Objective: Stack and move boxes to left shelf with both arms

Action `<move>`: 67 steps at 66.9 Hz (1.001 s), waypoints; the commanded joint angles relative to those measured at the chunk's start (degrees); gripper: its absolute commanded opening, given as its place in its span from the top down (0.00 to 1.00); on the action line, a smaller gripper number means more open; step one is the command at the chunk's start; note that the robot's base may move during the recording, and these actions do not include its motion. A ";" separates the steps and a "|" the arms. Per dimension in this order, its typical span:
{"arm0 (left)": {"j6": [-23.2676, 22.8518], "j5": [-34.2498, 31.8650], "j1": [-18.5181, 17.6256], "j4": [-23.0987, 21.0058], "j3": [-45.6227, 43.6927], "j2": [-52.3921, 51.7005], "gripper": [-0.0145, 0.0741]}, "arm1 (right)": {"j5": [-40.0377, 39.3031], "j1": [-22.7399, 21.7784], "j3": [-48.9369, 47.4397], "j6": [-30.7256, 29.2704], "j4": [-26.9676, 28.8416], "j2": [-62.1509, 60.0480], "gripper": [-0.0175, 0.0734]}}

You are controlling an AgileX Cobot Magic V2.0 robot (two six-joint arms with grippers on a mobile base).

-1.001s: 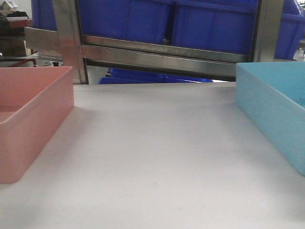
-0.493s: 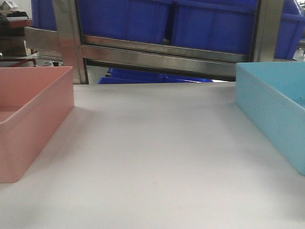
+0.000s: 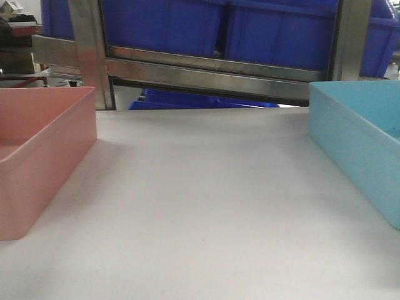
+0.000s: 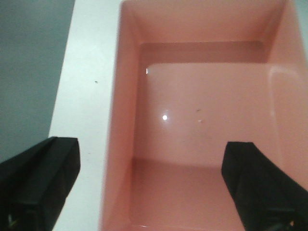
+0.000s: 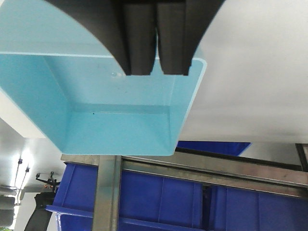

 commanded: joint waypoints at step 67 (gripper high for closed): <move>3.30 -5.80 6.19 -0.05 -7.68 29.22 0.84 | -5.03 -0.21 -1.00 -0.31 -0.47 -1.14 0.75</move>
